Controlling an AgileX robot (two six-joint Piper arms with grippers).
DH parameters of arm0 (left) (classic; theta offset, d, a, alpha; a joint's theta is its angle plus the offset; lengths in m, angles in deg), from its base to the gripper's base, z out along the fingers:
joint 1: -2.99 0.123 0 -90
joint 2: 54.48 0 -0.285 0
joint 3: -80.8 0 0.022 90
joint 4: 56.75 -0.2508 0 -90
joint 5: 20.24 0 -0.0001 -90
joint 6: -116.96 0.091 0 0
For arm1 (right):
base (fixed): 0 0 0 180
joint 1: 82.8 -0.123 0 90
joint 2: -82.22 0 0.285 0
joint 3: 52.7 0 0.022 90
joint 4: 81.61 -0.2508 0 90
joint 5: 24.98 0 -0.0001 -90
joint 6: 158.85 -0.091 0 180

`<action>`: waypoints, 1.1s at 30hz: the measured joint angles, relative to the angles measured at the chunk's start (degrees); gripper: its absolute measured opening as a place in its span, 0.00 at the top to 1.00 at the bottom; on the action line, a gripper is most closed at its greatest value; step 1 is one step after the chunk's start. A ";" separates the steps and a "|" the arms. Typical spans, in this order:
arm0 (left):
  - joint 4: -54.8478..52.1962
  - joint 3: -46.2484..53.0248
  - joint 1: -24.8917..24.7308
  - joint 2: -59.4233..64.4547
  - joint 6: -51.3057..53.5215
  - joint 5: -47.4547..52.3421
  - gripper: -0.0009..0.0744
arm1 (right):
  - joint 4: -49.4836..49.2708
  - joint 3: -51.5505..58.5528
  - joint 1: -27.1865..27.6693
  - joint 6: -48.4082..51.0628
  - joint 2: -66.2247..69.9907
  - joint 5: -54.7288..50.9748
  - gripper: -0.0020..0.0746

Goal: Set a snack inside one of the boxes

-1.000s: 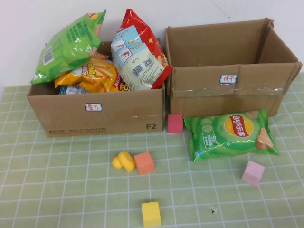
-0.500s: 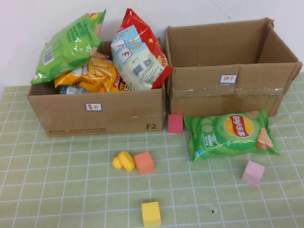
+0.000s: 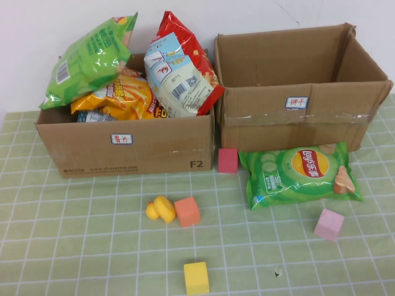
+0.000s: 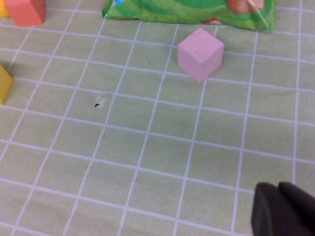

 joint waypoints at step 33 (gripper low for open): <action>0.38 0.00 0.00 -0.09 -0.30 0.00 0.99 | 0.04 16.84 24.45 -0.12 -24.21 11.51 0.97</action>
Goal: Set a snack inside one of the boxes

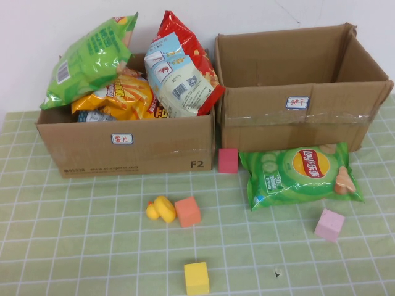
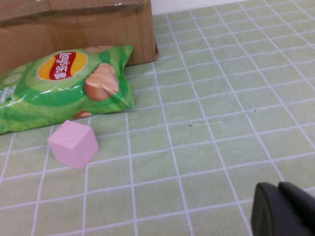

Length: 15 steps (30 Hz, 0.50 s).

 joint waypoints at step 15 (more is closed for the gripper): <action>0.00 0.00 0.00 0.00 0.00 0.00 0.99 | 0.00 0.15 0.00 0.10 -0.25 0.94 0.97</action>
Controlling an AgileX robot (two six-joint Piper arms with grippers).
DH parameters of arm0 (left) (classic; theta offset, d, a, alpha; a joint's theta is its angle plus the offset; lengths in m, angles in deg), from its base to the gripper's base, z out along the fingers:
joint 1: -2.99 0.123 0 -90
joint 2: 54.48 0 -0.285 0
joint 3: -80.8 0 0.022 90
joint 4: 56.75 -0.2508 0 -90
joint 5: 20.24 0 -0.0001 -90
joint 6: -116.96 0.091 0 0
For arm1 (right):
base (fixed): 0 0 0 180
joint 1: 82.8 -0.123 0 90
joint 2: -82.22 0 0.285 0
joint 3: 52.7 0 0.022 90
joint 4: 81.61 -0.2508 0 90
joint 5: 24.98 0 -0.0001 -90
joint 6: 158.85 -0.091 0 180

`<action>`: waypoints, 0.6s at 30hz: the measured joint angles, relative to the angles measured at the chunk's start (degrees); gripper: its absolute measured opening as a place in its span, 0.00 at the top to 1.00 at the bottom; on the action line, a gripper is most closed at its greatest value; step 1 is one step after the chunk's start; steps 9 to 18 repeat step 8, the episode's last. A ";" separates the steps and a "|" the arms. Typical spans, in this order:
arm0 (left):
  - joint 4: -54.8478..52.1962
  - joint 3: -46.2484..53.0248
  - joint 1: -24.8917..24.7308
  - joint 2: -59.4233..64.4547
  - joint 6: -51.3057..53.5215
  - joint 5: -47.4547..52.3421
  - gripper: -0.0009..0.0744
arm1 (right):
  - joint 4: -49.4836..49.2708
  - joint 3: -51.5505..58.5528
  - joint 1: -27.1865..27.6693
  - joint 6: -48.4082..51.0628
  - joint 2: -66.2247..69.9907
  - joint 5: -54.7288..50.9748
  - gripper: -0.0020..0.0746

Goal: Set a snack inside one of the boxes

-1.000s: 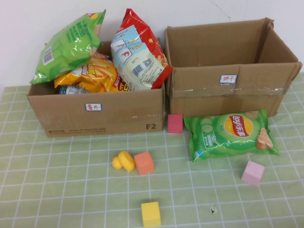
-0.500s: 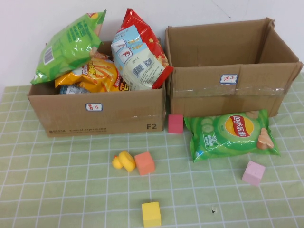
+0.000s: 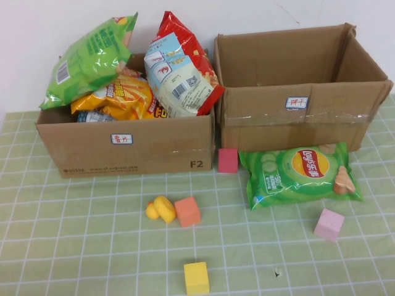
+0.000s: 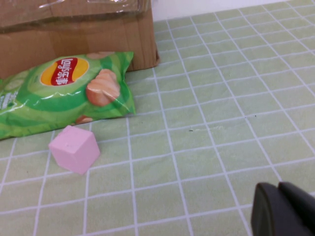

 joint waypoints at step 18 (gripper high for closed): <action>0.00 0.00 0.00 0.00 0.00 0.00 0.99 | 0.00 0.09 0.00 0.16 0.00 0.00 0.97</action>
